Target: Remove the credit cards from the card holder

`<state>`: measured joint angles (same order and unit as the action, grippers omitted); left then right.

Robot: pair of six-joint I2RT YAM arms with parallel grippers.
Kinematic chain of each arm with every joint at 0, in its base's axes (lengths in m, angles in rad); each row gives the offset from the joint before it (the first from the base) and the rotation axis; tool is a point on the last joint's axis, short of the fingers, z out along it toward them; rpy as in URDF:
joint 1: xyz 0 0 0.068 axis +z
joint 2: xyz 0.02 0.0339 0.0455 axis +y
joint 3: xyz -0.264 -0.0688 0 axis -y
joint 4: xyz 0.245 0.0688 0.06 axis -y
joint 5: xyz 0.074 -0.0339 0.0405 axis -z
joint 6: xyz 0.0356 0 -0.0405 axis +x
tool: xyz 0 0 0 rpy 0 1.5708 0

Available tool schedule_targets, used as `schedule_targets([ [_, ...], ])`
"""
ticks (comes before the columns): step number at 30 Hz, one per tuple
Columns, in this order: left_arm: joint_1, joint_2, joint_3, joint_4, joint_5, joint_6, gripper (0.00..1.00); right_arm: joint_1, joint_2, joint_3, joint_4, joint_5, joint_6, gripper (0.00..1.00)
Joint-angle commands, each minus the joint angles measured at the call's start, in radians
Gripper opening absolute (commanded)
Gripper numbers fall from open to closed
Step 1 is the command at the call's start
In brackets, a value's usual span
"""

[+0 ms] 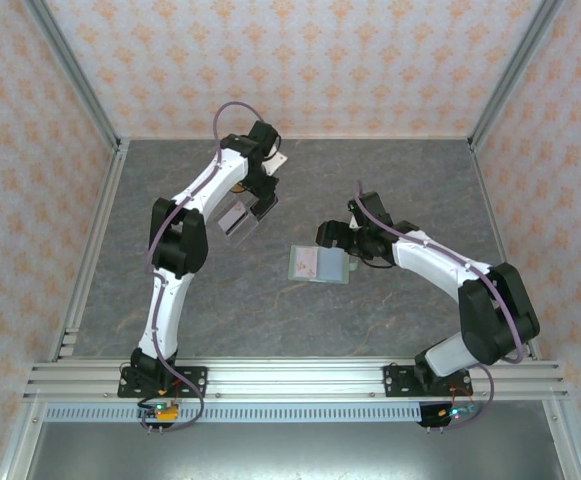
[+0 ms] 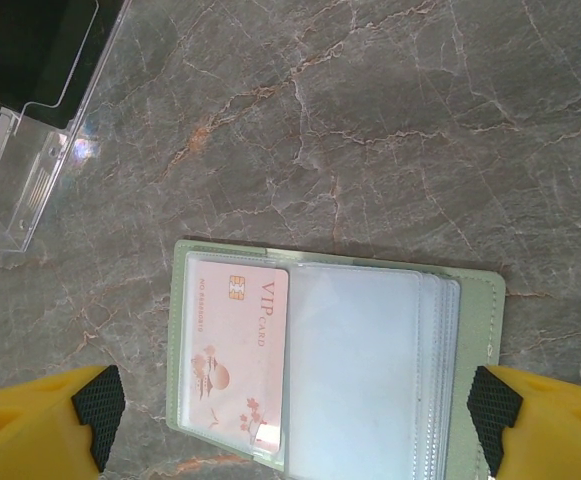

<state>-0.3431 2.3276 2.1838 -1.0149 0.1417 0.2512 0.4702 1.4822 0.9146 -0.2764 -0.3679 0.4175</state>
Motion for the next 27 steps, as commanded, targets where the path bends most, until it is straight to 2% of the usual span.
schedule_targets([
  [1,0.002,0.003,0.039,-0.011,-0.048,-0.022,0.2,-0.005,0.004,0.027,-0.015,0.0,-0.016,0.91],
  [4,0.002,-0.011,0.036,-0.007,-0.065,-0.036,0.21,-0.005,0.007,0.029,-0.017,0.0,-0.014,0.91],
  [8,0.003,-0.06,0.011,0.008,-0.054,-0.098,0.32,-0.005,0.009,0.031,-0.018,0.004,-0.019,0.9],
  [13,0.003,-0.182,-0.093,0.071,-0.06,-0.274,0.48,0.004,0.019,0.045,-0.032,-0.001,-0.023,0.85],
  [16,0.002,-0.268,-0.198,0.119,-0.071,-0.402,0.54,0.026,0.034,0.065,-0.05,0.014,-0.031,0.81],
  [23,-0.019,-0.464,-0.486,0.246,-0.04,-0.647,0.61,0.112,0.12,0.142,-0.121,0.08,-0.052,0.67],
  [27,-0.066,-0.534,-0.625,0.317,-0.028,-0.732,0.61,0.134,0.184,0.173,-0.116,0.006,-0.038,0.53],
])
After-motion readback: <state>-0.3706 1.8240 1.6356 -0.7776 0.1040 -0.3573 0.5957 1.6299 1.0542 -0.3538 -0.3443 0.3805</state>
